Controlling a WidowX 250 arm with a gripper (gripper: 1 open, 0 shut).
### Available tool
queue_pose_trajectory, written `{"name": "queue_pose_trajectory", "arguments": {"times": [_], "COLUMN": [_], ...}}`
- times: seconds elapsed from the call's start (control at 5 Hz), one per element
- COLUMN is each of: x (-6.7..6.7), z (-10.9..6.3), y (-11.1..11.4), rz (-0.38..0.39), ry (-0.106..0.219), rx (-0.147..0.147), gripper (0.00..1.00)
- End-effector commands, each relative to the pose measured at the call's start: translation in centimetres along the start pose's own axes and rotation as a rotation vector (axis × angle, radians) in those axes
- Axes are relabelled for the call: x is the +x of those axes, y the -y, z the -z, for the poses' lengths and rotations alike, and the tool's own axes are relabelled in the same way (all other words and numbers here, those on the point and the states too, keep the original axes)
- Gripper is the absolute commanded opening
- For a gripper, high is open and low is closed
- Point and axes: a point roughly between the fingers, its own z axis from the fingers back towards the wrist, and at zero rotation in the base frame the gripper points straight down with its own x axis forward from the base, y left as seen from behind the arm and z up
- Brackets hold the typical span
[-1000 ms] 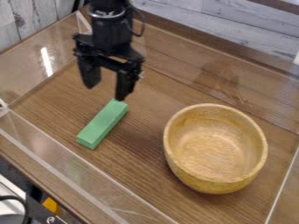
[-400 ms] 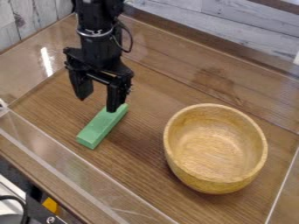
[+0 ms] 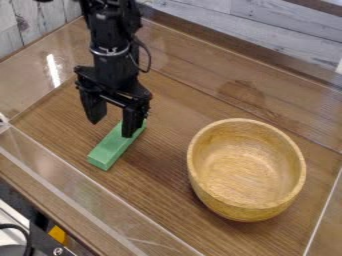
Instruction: Put the green block in the brown bowl
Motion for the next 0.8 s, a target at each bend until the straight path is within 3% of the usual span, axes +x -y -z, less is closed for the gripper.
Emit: {"name": "queue_pose_trajectory", "arguments": {"times": [0.0,0.6], "x": [0.5,1.2], "z": [0.2,2.1], "y": [-0.5,-0.7], "rz": [-0.009,-0.015], "ry": [0.03,0.04], "rx": [0.012,0.018], "gripper": [1.0,1.0]}}
